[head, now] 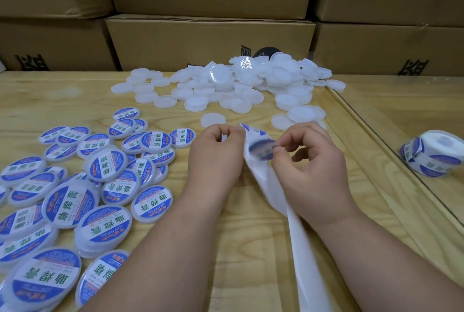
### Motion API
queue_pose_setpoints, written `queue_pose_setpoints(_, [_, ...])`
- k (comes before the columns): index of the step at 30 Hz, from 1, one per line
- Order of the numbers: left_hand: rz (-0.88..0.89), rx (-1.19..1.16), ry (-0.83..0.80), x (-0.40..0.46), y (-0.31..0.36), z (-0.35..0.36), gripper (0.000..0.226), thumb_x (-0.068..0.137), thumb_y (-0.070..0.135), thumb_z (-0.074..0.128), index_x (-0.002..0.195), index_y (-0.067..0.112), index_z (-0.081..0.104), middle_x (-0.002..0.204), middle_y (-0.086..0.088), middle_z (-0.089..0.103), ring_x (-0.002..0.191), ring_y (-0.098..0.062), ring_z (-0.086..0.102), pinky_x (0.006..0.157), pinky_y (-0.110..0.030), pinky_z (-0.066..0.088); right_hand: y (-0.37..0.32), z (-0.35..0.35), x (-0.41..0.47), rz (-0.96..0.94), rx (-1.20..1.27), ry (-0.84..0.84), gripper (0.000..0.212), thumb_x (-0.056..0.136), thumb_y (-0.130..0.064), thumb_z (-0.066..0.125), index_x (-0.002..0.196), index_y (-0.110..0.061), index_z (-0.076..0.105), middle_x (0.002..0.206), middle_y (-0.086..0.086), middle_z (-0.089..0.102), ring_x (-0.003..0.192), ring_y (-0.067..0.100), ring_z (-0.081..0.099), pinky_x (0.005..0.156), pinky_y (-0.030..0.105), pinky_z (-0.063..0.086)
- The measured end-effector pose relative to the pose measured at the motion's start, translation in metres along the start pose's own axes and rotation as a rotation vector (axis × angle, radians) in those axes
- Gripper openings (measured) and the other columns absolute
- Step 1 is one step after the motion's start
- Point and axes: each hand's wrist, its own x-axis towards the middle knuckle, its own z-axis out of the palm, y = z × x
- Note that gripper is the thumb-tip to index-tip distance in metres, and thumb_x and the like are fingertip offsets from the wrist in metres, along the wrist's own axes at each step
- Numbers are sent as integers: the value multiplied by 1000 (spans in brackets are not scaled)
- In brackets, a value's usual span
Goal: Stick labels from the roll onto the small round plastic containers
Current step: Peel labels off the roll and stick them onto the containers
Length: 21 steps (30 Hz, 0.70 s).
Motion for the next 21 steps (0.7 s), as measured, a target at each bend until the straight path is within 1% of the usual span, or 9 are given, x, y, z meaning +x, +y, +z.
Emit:
queue_pose_setpoints(3, [31, 28, 13, -1, -1, 2, 17, 88, 35, 66, 78, 22, 69, 81, -11, 71, 58, -14, 58, 51, -25, 48, -1, -2, 2, -18, 60, 88, 16, 78, -14, 64, 77, -29, 60, 85, -7, 60, 77, 16, 56, 71, 21, 44])
queue_pose_setpoints(6, [71, 93, -4, -2, -2, 4, 14, 88, 36, 69, 80, 25, 72, 79, 5, 73, 66, -12, 66, 58, -24, 54, 0, -3, 4, 25, 144, 108, 14, 80, -18, 65, 85, -31, 65, 92, -4, 63, 76, 14, 56, 71, 25, 46])
queue_pose_setpoints(10, [116, 120, -9, -4, -2, 5, 13, 87, 40, 73, 81, 29, 72, 78, 11, 72, 69, -3, 66, 57, -15, 51, 2, 1, 2, 68, 193, -21, 49, 82, -12, 64, 115, -49, 62, 100, -17, 62, 76, 7, 55, 67, 16, 47])
queue_pose_setpoints(12, [145, 67, 61, -6, 0, 4, 15, 85, 45, 72, 86, 31, 68, 75, 5, 70, 69, -12, 67, 66, -32, 58, 7, 3, 0, 98, 137, -136, 67, 84, -7, 64, 128, -57, 52, 105, -19, 60, 78, 6, 54, 68, 13, 46])
queue_pose_setpoints(13, [161, -42, 102, -7, 3, 3, 16, 84, 45, 70, 86, 30, 65, 72, 4, 69, 67, -17, 67, 63, -41, 58, 10, 3, 0, 125, 91, -195, 74, 84, -6, 65, 132, -60, 46, 106, -21, 58, 78, 6, 54, 69, 14, 46])
queue_pose_setpoints(14, [176, -203, 131, -7, 6, 1, 14, 84, 41, 67, 86, 28, 61, 70, 4, 68, 65, -19, 67, 54, -41, 55, 12, 4, 0, 152, 42, -244, 79, 84, -6, 65, 135, -62, 41, 107, -21, 56, 78, 7, 54, 71, 15, 46])
queue_pose_setpoints(16, [158, -536, 106, -5, 11, -4, 11, 84, 33, 57, 87, 22, 54, 70, 0, 67, 60, -20, 64, 40, -26, 40, 14, 4, 0, 186, -28, -289, 84, 83, -9, 67, 137, -65, 34, 109, -22, 53, 75, 7, 55, 72, 16, 47])
queue_pose_setpoints(18, [43, -788, -18, -6, 17, -8, 11, 81, 29, 49, 89, 22, 50, 74, -5, 68, 63, -23, 66, 39, -20, 36, 16, 5, 1, 186, -64, -293, 84, 82, -12, 69, 139, -62, 33, 110, -20, 52, 74, 7, 58, 72, 16, 48])
queue_pose_setpoints(21, [-165, -978, -223, -8, 18, -4, 9, 84, 15, 45, 92, 15, 47, 88, -10, 75, 81, -28, 74, 46, -23, 46, 18, 6, 2, 182, -101, -262, 79, 81, -12, 72, 142, -50, 38, 112, -16, 54, 73, 7, 59, 69, 14, 48])
